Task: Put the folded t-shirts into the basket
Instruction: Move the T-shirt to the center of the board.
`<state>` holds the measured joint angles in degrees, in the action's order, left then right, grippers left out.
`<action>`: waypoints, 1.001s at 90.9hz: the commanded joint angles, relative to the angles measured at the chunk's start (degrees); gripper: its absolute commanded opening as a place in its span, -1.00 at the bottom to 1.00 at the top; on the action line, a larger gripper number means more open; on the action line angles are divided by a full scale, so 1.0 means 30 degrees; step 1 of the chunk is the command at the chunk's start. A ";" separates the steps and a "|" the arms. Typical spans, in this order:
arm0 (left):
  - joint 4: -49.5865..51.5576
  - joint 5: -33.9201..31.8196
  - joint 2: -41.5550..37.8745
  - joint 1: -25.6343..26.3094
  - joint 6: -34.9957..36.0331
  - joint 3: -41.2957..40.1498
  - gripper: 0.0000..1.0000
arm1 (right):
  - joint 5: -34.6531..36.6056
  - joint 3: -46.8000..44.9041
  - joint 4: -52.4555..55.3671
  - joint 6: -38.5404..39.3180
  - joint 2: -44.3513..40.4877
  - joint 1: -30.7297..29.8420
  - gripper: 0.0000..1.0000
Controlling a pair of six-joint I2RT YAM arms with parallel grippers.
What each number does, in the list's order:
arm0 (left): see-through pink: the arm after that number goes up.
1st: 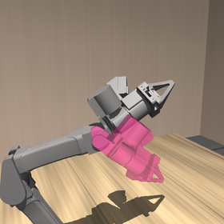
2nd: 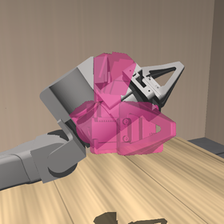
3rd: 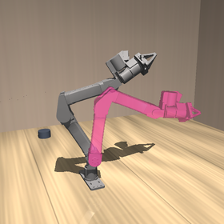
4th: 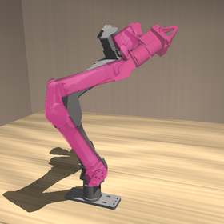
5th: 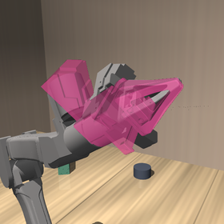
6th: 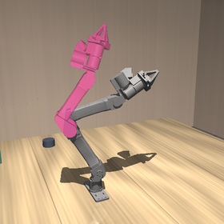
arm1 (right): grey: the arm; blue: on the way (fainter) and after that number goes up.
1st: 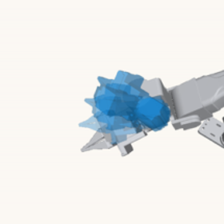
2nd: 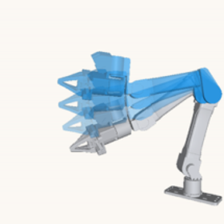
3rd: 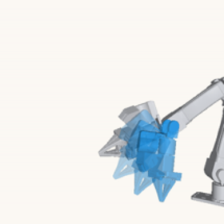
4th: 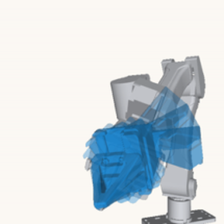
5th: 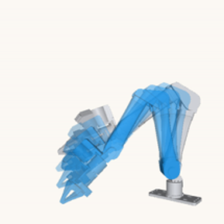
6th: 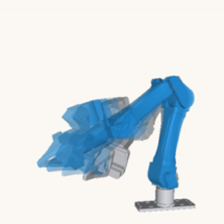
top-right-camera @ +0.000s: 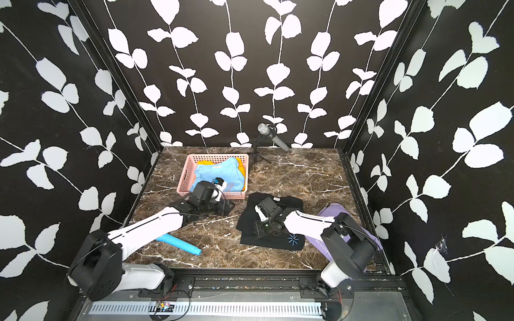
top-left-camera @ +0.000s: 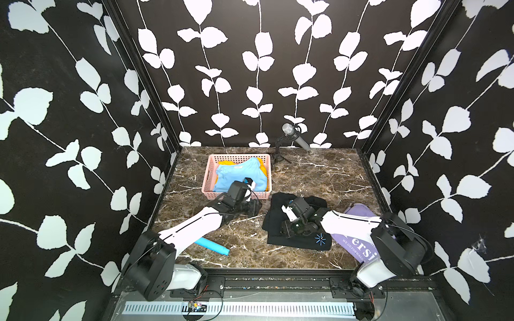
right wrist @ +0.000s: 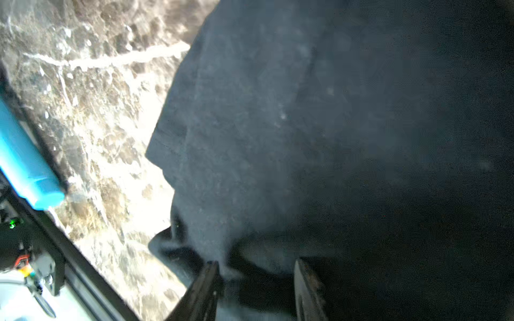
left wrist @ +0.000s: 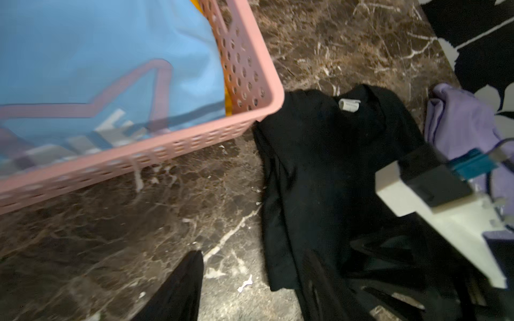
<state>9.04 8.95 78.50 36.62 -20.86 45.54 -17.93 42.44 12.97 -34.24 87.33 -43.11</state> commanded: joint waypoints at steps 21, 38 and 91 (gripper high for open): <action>-0.1919 -0.1219 0.3871 0.4229 0.0301 0.1207 0.13 | -0.0580 -0.0762 0.3217 0.1029 -0.4633 0.5673 0.18; -0.2325 -0.0802 0.6093 0.5575 0.0597 0.2072 0.07 | 0.1648 0.0001 0.3599 0.2066 -0.4905 1.0143 0.21; 0.2258 -0.1688 0.3412 0.5964 0.1556 0.3164 0.25 | 0.4479 0.4399 0.3617 0.4643 0.1094 1.0654 0.24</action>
<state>13.63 10.39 91.57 54.68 -18.17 52.86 -4.69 53.54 23.49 -22.59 89.01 -11.20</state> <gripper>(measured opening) 0.612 0.620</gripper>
